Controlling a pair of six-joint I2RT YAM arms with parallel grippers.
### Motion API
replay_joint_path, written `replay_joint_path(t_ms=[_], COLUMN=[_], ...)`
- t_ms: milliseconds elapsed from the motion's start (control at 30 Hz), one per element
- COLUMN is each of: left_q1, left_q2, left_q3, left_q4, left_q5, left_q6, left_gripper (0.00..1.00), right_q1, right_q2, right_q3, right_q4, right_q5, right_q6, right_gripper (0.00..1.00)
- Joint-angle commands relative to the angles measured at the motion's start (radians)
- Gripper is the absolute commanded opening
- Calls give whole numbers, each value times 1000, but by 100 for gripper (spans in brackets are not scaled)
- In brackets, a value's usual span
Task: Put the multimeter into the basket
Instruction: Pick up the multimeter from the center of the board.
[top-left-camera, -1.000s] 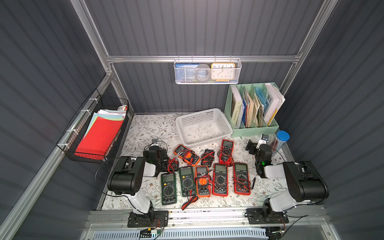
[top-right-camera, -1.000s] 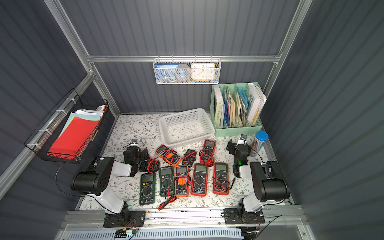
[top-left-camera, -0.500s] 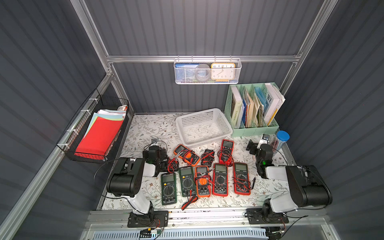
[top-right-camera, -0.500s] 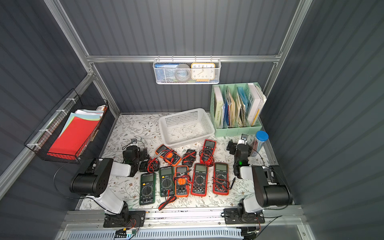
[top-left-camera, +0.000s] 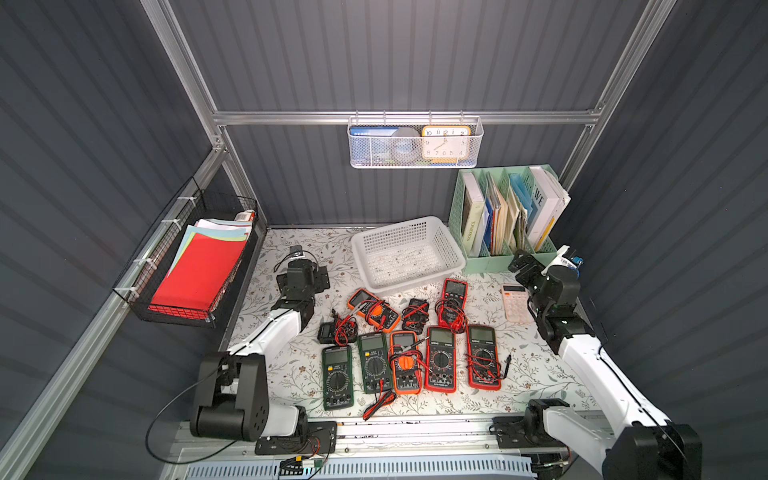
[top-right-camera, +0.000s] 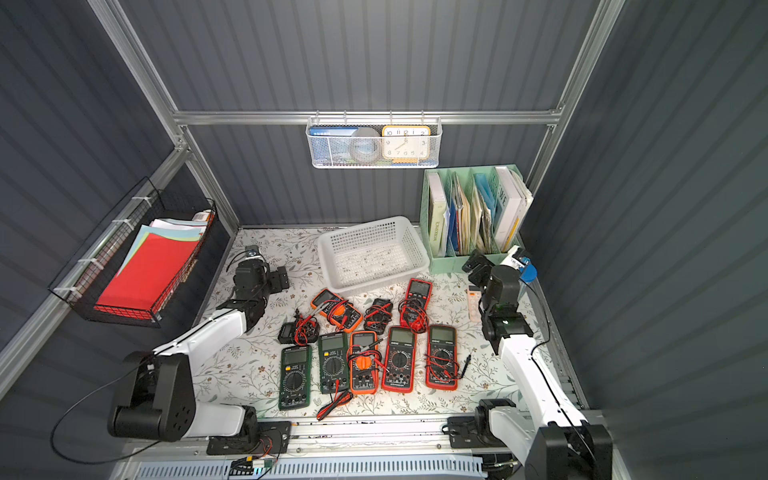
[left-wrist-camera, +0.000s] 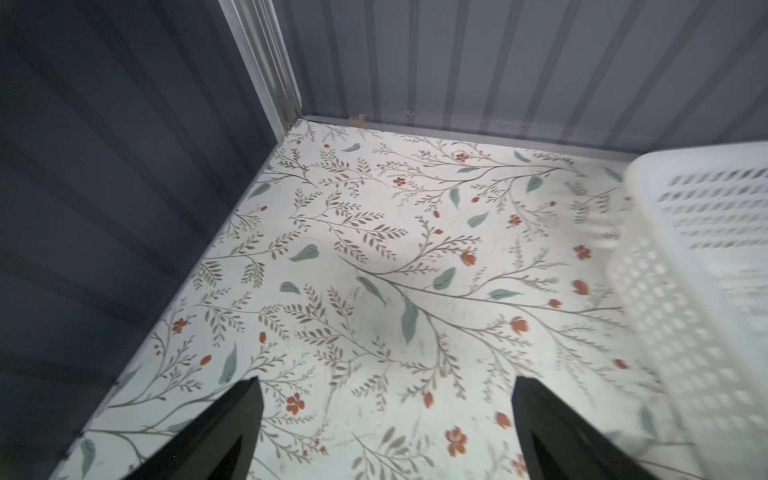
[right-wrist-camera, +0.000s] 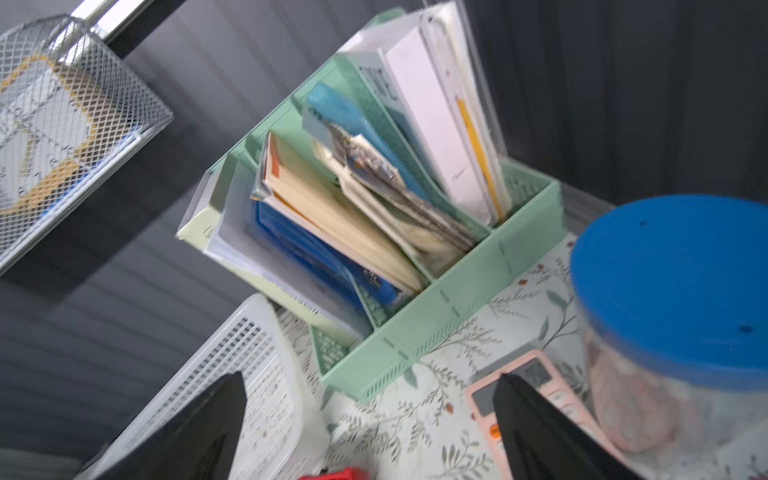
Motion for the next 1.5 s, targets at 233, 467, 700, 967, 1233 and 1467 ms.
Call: replay_joint_path(t_ms=[233,467,700,967,1233,1467], left_q1=[-124,-154,-156,-158,-160,-160], left_q2=[-80,-34,86,149,164,154], left_q3=[179,208,302,337,346,333], left_q4=[-524,-583,-587,-574,-571,-568], left_q5=[261,365,400,434,453,454], left_q6=[-257,-334,-320,-310,-306,-307], left_gripper=[99,99,99,99,99,99], right_q1=[184,405,453,495,495,495], right_q2=[127,231,477,631,715,770], right_q3=[293,291,413,493,535,557], right_q4=[-671,-724,-760,-761,-785,-761], right_q5=[-210,61,79,108,145,112], right_q6=[37,63,104,96,55,30], right_gripper=[91,93,99,99,99,99])
